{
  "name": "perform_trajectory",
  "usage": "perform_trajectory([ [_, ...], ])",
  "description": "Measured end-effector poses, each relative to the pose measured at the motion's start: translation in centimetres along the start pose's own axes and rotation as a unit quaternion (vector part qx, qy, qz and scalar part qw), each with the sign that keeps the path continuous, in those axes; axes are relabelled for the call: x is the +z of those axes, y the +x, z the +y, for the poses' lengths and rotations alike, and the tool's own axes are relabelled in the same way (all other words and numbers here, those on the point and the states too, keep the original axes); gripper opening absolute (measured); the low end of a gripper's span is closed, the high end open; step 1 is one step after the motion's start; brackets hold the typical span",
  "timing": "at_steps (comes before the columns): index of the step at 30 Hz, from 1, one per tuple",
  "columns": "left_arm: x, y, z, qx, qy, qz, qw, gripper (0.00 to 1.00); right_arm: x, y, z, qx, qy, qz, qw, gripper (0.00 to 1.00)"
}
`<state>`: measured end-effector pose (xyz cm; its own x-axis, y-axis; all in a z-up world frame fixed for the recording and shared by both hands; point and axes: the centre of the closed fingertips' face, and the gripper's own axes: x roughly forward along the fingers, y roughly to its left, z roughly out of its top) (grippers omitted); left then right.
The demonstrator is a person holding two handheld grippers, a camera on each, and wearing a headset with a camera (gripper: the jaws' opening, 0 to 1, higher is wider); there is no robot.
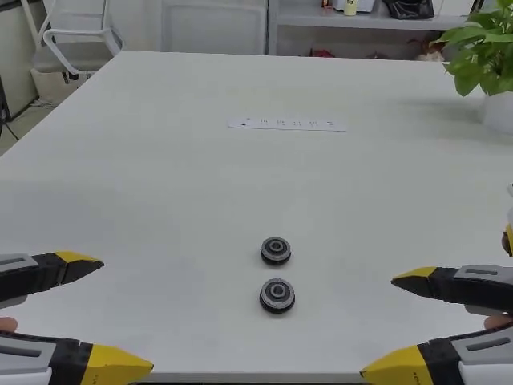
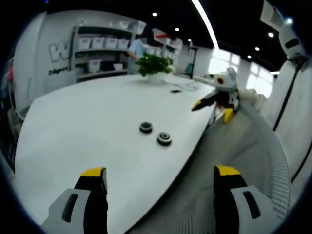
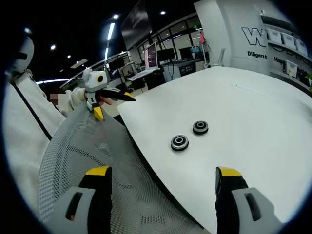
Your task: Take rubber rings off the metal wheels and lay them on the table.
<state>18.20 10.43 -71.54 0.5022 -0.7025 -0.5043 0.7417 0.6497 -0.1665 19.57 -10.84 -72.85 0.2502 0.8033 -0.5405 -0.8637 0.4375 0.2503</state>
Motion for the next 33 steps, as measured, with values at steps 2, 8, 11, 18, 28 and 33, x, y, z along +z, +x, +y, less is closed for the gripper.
perform_trajectory([
  [2,0.0,0.0,0.0,-0.002,0.000,0.002,1.0000,0.92,0.0,0.0,0.0,0.001,-0.001,0.001,1.0000,0.84],
  [8,-0.1,0.1,-0.2,-0.007,0.005,0.010,0.9999,0.92,0.0,0.0,0.0,0.000,-0.001,0.002,1.0000,0.84],
  [11,-0.2,0.1,-0.2,-0.008,0.006,0.012,0.9999,0.92,0.0,-0.1,-0.1,0.000,-0.001,0.002,1.0000,0.84],
  [18,-0.2,0.1,-0.1,-0.008,0.010,0.018,0.9998,0.92,0.1,-0.1,-0.1,0.002,-0.001,0.000,1.0000,0.84],
  [28,0.4,-0.1,-0.1,-0.007,0.027,0.020,0.9994,0.89,0.6,-0.5,-0.1,0.002,-0.004,-0.008,1.0000,0.84],
  [33,1.9,-0.4,-0.1,-0.006,0.039,0.000,0.9992,0.89,0.9,-0.9,-0.4,-0.001,-0.002,-0.014,0.9999,0.84],
])
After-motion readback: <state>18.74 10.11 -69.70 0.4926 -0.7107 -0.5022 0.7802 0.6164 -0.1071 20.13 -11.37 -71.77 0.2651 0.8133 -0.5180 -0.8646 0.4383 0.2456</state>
